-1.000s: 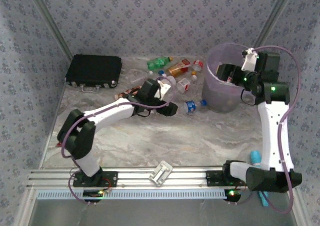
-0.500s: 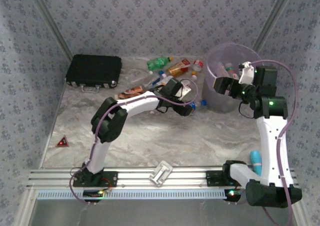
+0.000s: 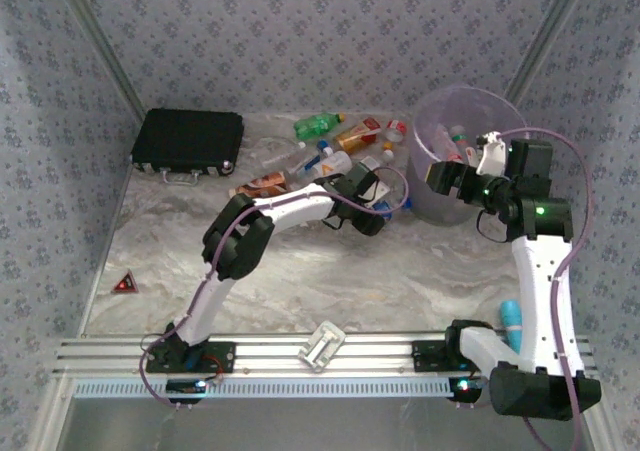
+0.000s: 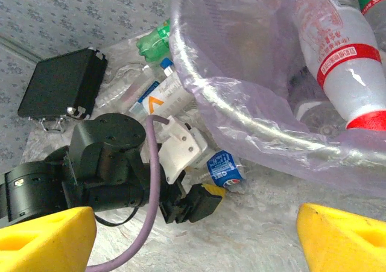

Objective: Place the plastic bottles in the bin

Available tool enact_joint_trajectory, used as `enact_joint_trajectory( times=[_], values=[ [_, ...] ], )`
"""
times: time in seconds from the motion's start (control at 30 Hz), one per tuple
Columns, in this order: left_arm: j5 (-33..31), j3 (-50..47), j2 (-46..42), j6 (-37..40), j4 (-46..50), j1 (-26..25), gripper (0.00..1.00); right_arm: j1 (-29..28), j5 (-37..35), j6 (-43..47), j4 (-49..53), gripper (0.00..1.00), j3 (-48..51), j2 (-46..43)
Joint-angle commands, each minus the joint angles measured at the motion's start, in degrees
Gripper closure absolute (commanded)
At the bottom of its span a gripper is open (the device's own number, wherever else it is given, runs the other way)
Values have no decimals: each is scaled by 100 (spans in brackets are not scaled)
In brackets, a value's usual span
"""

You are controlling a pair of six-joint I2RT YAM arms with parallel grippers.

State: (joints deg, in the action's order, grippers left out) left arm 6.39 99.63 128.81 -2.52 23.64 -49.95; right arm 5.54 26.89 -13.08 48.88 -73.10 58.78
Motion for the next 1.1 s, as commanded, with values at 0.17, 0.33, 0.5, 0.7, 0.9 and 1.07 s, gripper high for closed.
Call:
enact_joint_trajectory(
  times=[0.17,0.33,0.5,0.7,0.9,1.07],
  values=[
    [107,-287,-475,-26,64,-15,40,119,182,-71,-17,13,105,-224],
    [-20,-1090,-1262,-171,-341,-17,41,116,468,-157,-184,13,125,-354],
    [-204,-2131,-2318,-425,-766,25,41,-84,1236,-496,-575,13,220,-437],
    [-30,-3832,-3785,-1569,-1889,295,47,-1736,172,-830,-1385,15,755,-374],
    [338,-5516,-5112,-2901,-3674,566,51,-3237,-620,-1862,-3344,16,1477,209],
    [478,-6326,-5756,-3530,-4553,636,51,-3745,-856,-2430,-4094,16,1565,979]
  ],
)
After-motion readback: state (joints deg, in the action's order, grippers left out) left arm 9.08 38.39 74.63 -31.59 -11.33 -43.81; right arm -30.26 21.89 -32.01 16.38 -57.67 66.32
